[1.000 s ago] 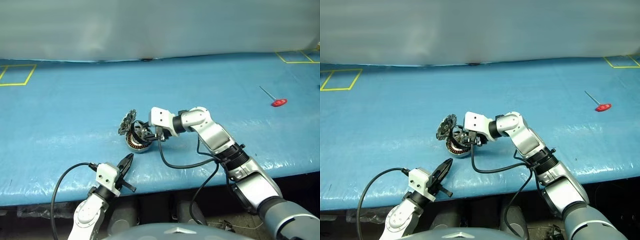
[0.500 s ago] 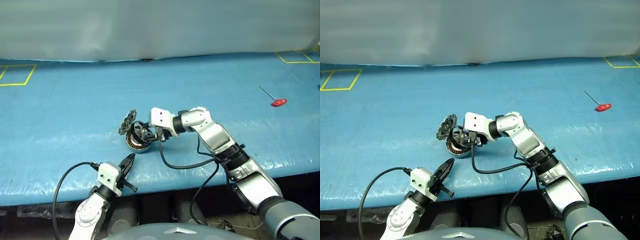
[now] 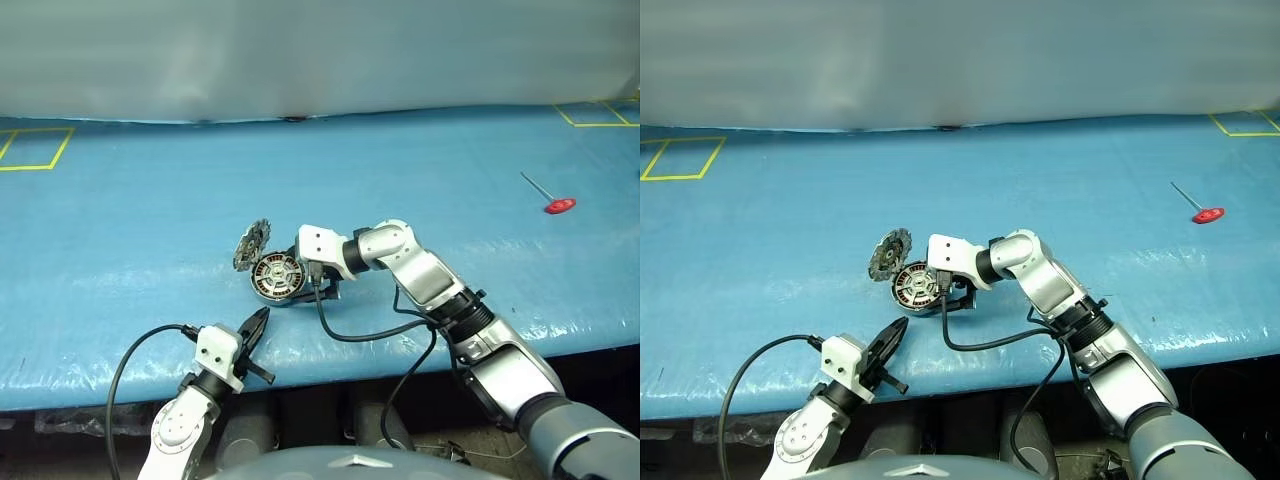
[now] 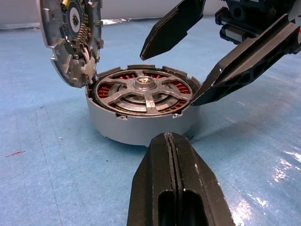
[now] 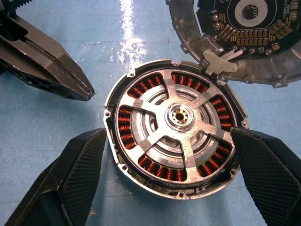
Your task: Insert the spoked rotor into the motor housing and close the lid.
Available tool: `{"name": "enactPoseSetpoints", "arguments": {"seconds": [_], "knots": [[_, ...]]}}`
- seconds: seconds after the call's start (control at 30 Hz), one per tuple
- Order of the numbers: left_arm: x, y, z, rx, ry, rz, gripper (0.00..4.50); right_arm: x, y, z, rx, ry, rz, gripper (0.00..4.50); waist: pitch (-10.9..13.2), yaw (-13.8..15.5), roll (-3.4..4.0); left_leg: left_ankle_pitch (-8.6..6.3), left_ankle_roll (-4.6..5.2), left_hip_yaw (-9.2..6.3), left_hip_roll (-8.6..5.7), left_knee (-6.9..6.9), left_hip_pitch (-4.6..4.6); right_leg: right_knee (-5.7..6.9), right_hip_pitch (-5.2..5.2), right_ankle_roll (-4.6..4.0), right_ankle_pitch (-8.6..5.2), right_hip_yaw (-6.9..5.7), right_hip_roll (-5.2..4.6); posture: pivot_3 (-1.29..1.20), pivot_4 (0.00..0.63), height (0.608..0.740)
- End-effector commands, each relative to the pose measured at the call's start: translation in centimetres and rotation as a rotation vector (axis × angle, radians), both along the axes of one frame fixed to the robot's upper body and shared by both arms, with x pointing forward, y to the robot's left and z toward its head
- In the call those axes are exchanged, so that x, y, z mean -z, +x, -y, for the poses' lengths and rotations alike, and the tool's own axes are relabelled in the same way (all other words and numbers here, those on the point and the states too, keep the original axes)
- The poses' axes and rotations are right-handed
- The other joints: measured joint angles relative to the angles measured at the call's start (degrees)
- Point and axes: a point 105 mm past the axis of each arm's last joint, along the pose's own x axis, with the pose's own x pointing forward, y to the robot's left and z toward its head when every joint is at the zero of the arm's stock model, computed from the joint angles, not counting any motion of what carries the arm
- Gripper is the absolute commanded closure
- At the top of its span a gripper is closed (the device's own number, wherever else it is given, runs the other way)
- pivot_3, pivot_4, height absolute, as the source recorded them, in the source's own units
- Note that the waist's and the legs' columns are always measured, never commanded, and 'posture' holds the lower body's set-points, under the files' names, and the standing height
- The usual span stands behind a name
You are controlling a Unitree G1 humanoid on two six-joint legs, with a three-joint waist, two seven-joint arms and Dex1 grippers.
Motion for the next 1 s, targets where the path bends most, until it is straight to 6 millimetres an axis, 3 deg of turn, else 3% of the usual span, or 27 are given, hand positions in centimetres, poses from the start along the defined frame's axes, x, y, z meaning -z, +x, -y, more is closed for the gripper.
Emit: {"name": "enactPoseSetpoints", "arguments": {"seconds": [0.03, 0.3, 0.4, 0.6, 0.8, 1.0], "knots": [[-0.9, 0.0, 0.4, 0.013, -0.014, 0.033, 4.50, -2.3, -0.1, -0.4, -0.026, 0.056, 0.043, 0.04, 0.00, 0.00, 0.00, 0.00, 0.00, 0.00, 0.00, 0.00, 0.00, 0.00, 0.00, 0.00, 0.00, 0.00, 0.00, 0.00, 0.150, 0.740], [-0.8, 0.0, 0.4, 0.017, -0.014, 0.039, 4.50, -5.7, -0.1, 0.3, 0.009, 0.171, 0.065, 0.04, 0.00, 0.02, 0.00, 0.00, 0.00, -0.01, 0.00, 0.00, 0.00, 0.00, 0.00, -0.01, -0.01, 0.00, -0.01, 0.00, 0.150, 0.740], [-0.8, 0.0, 0.4, 0.018, -0.012, 0.039, 4.50, -6.3, 0.6, 0.6, 0.106, 0.241, 0.078, 0.62, 0.00, 0.03, 0.00, 0.00, 0.00, -0.01, 0.00, 0.00, -0.01, -0.01, -0.01, -0.01, -0.01, 0.00, -0.01, 0.00, 0.150, 0.740], [-0.8, 0.0, 0.3, 0.016, -0.007, 0.040, 4.50, -3.5, 0.1, -0.6, 0.296, 0.321, 0.009, 2.58, -0.01, -0.01, -0.02, 0.00, 0.00, -0.01, 0.02, -0.04, -0.03, 0.01, -0.03, -0.01, -0.01, 0.00, -0.01, 0.00, 0.150, 0.740], [-0.9, 0.1, 0.1, 0.002, 0.002, 0.043, 4.50, -2.7, 0.1, -2.1, 0.422, 0.394, -0.023, 4.48, -0.01, -0.08, -0.02, 0.00, 0.00, 0.01, 0.01, 0.00, -0.02, 0.02, -0.03, 0.00, -0.01, 0.03, 0.00, 0.00, 0.150, 0.740], [-1.0, 0.1, 0.0, -0.005, 0.005, 0.042, 4.50, -3.2, -0.2, -2.9, 0.436, 0.432, -0.041, 4.48, -0.01, -0.02, -0.03, 0.00, 0.01, 0.00, -0.01, -0.01, -0.03, -0.01, -0.03, 0.01, -0.01, 0.02, -0.01, 0.00, 0.150, 0.740]]}}
